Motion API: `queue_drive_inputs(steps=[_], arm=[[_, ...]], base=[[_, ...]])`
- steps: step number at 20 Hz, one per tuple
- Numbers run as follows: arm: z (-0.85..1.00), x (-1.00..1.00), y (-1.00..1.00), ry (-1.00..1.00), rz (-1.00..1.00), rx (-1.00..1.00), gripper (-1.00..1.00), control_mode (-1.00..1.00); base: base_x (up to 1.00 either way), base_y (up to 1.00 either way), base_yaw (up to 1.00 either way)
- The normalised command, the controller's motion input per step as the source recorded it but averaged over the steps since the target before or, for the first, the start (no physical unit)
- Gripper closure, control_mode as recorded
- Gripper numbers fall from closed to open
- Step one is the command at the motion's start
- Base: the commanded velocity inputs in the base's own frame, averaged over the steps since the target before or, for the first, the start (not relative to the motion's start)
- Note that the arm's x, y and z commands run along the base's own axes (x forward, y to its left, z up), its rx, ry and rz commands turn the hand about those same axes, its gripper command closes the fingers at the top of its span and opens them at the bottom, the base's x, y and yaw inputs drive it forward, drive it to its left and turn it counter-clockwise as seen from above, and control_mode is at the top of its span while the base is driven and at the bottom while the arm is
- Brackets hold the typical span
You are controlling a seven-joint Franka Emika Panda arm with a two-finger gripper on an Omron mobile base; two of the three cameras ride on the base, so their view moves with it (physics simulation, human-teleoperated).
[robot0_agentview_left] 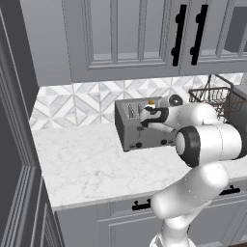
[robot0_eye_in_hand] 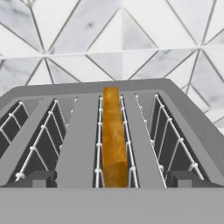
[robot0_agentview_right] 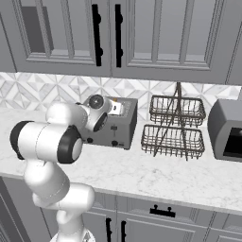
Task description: Start the toaster. Once the lever pops up, take the bread to the plate on the dining counter.
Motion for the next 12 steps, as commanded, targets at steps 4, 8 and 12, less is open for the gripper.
queue_drive_inputs(steps=[4, 8, 12], arm=[[0.00, 0.24, 0.00, 0.00, 0.00, 0.00, -1.00, -1.00], [-0.01, 0.05, 0.00, 0.00, 0.00, 0.00, -1.00, -1.00], [-0.06, 0.00, 0.00, 0.00, 0.00, 0.00, -1.00, -1.00]], base=[[0.00, 0.00, 0.00], [0.00, 0.00, 0.00], [0.00, 0.00, 0.00]])
